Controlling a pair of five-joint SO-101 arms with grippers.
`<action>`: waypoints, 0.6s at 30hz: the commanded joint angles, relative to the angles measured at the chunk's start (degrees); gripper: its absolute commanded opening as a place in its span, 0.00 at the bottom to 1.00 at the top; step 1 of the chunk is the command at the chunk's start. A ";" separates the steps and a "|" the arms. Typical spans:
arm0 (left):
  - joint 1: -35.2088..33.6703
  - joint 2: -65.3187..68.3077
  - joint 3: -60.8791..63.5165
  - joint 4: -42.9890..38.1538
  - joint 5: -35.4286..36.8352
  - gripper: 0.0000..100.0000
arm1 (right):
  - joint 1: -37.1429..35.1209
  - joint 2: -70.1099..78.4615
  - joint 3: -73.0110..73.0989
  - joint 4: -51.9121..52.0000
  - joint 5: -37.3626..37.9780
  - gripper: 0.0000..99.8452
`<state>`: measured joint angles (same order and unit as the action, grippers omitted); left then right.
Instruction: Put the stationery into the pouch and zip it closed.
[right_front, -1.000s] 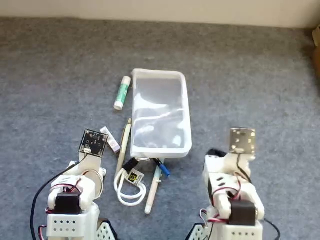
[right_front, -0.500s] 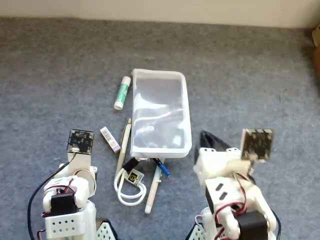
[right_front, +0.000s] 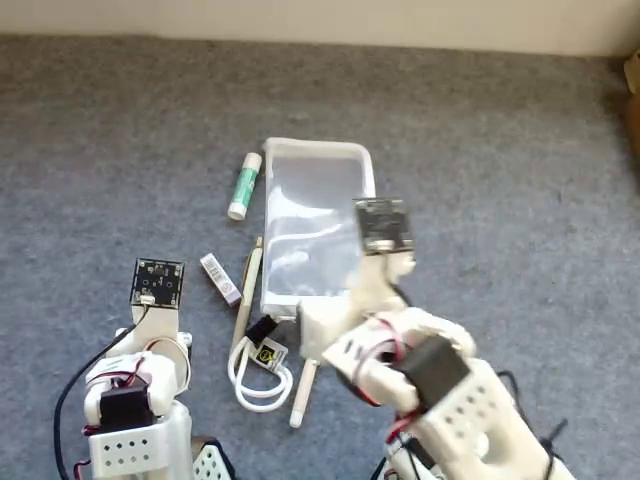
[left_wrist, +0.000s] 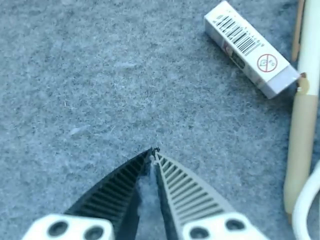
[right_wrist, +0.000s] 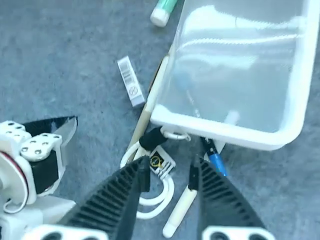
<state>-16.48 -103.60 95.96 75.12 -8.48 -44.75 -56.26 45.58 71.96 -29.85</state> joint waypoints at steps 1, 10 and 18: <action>-0.66 -0.84 1.19 0.00 -0.18 0.01 | -5.85 4.97 -3.82 -1.71 -4.22 0.14; -0.66 -0.84 1.19 0.00 -0.18 0.01 | -10.68 17.19 -3.74 -10.95 -5.45 0.14; -0.66 -0.84 1.19 0.00 -0.18 0.01 | -10.68 27.65 -3.65 -19.47 -8.70 0.14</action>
<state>-16.48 -103.60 95.96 75.12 -8.48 -54.86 -30.24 45.58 55.69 -37.14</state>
